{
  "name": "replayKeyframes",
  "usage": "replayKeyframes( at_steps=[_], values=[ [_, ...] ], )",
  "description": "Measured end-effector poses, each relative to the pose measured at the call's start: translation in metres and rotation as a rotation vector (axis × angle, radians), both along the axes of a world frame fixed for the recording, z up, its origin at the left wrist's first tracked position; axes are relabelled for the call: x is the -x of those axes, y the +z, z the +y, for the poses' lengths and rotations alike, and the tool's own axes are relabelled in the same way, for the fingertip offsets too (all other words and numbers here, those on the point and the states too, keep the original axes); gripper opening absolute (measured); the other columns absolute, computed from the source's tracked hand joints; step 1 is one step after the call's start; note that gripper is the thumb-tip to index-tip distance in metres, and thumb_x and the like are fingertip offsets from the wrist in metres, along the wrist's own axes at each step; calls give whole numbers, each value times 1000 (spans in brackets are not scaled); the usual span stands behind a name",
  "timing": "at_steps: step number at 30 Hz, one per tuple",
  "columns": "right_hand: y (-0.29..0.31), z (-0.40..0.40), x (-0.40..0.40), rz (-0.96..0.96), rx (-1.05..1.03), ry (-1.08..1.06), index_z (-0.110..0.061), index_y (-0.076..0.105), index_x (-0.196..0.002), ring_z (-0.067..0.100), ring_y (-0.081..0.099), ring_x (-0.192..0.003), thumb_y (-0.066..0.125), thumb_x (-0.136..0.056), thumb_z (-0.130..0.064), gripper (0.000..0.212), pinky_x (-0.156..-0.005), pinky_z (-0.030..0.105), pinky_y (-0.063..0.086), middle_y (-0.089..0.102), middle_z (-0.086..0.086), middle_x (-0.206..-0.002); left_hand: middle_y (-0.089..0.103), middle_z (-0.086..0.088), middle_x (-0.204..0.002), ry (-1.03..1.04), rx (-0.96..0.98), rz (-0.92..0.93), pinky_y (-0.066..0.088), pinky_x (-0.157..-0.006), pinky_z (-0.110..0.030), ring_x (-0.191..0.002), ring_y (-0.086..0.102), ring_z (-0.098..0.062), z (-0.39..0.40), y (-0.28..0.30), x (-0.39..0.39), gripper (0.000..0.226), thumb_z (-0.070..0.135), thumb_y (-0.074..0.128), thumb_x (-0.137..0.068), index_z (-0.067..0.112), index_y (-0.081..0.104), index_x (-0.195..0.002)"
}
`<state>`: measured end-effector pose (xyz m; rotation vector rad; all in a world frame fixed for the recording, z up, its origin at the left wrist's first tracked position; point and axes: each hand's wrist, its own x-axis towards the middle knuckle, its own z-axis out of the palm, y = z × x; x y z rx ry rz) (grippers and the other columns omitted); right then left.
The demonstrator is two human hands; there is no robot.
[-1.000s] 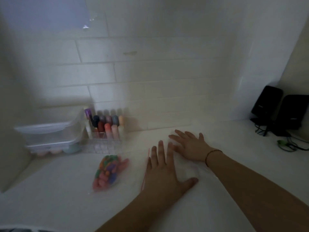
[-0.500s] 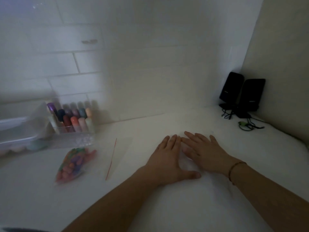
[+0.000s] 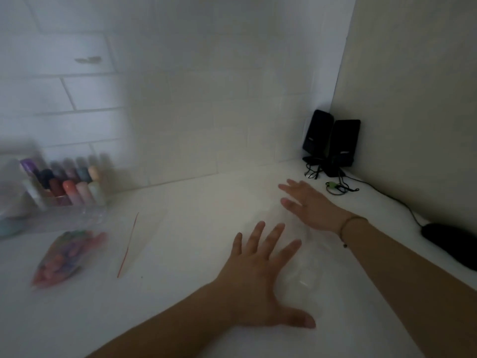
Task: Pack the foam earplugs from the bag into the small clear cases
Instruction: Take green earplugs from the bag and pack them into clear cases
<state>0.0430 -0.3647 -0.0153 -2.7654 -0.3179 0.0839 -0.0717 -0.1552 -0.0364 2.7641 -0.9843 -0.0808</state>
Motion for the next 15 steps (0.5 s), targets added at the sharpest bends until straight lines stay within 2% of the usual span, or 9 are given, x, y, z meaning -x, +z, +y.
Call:
replayKeyframes(
  at_steps=[2, 5, 8, 11, 15],
  values=[
    [-6, 6, -6, 49, 114, 64, -48, 8, -148, 13, -8, -148, 22, -91, -68, 62, -118, 53, 0, -4, -15, -161, -29, 12, -158, -25, -3, 15, -14, -114, -59, -141, -36, -21, -8, -1, 5, 116, 96, 43, -53, 54, -15, -145],
    [-4, 14, -10, 60, 202, 133, -54, 7, -147, 13, -12, -147, 22, -92, -68, 58, -115, 59, -2, -9, -21, -159, -23, 10, -161, -39, 13, 9, -15, -113, -62, -143, -31, -26, -17, 0, 2, 108, 96, 38, -52, 61, -8, -143],
    [-3, 13, -15, 76, 224, 153, -54, 11, -146, 13, -7, -148, 22, -93, -67, 56, -116, 56, -2, -5, -22, -159, -18, 10, -162, -24, 1, -15, -14, -113, -62, -145, -29, -24, -21, 1, -3, 99, 94, 30, -55, 61, -3, -143],
    [-5, 4, -5, 75, 260, 161, -51, 7, -147, 15, -2, -148, 20, -95, -63, 55, -118, 53, 1, -3, -20, -160, -15, 10, -163, 10, 6, -57, -16, -113, -59, -145, -28, -22, -15, 3, -6, 101, 95, 26, -55, 58, 0, -145],
    [-6, -18, 22, 74, 297, 136, -49, 2, -148, 12, -8, -148, 16, -95, -62, 56, -119, 47, -2, -8, -20, -159, -18, 15, -161, 114, 46, -12, -7, -117, -57, -146, -27, -17, 0, 7, -19, 104, 97, 26, -57, 55, -6, -147]
  ],
)
